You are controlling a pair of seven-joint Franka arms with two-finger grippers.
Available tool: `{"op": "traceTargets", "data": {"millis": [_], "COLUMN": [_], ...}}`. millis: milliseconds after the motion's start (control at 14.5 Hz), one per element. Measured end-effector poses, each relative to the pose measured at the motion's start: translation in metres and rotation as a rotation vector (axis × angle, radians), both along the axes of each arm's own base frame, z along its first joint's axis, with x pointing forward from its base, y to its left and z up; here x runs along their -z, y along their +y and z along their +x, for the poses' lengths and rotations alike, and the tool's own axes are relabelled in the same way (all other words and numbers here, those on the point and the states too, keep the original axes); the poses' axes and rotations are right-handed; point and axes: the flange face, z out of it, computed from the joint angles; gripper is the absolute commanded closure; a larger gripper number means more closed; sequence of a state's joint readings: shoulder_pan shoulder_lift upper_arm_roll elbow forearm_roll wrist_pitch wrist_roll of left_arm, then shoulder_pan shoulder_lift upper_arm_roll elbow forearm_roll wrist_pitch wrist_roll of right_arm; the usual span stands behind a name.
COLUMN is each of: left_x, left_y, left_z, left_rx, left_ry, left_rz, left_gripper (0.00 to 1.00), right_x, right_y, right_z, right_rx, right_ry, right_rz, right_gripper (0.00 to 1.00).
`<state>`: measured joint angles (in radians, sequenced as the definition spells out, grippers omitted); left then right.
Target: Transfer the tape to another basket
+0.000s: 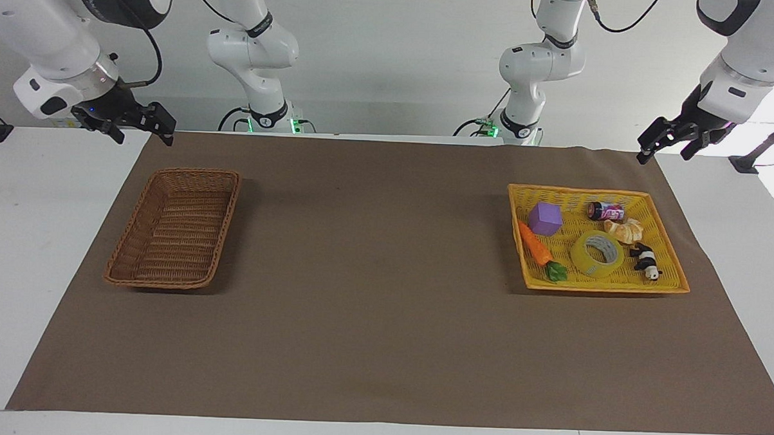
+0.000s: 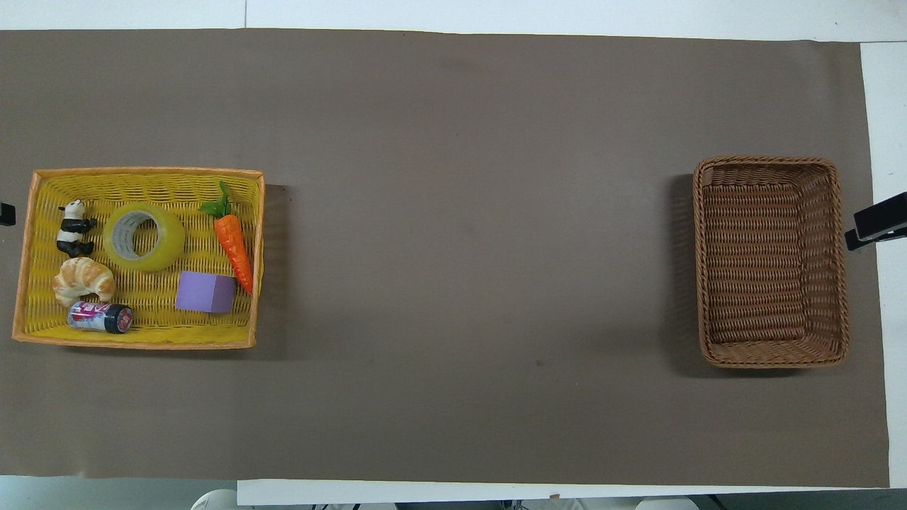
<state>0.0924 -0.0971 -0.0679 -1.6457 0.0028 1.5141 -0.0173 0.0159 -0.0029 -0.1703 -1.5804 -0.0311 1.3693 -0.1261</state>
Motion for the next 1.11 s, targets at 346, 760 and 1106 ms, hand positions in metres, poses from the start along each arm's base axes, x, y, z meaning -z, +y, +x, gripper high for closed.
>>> {"op": "traceTargets", "data": {"millis": [346,760,1106], "left_x": [0.011,0.148,0.235], "left_y": [0.002,0.015,0.046], "left_z": [0.002,0.008,-0.002], "left_rx": [-0.004,-0.031,-0.102], "left_ry": [-0.003,-0.034,-0.033], "left_rz": [-0.001,0.000,-0.002], "left_gripper": [0.00,0.46,0.46], "right_x": [0.000,0.000,0.000], "right_y": [0.000,0.000,0.000], "right_z": [0.000,0.000,0.000], "right_rx": [0.000,0.000,0.000], "right_ry": [0.000,0.000,0.000], "right_rz": [0.000,0.000,0.000], "right_gripper": [0.00,0.00,0.00]}}
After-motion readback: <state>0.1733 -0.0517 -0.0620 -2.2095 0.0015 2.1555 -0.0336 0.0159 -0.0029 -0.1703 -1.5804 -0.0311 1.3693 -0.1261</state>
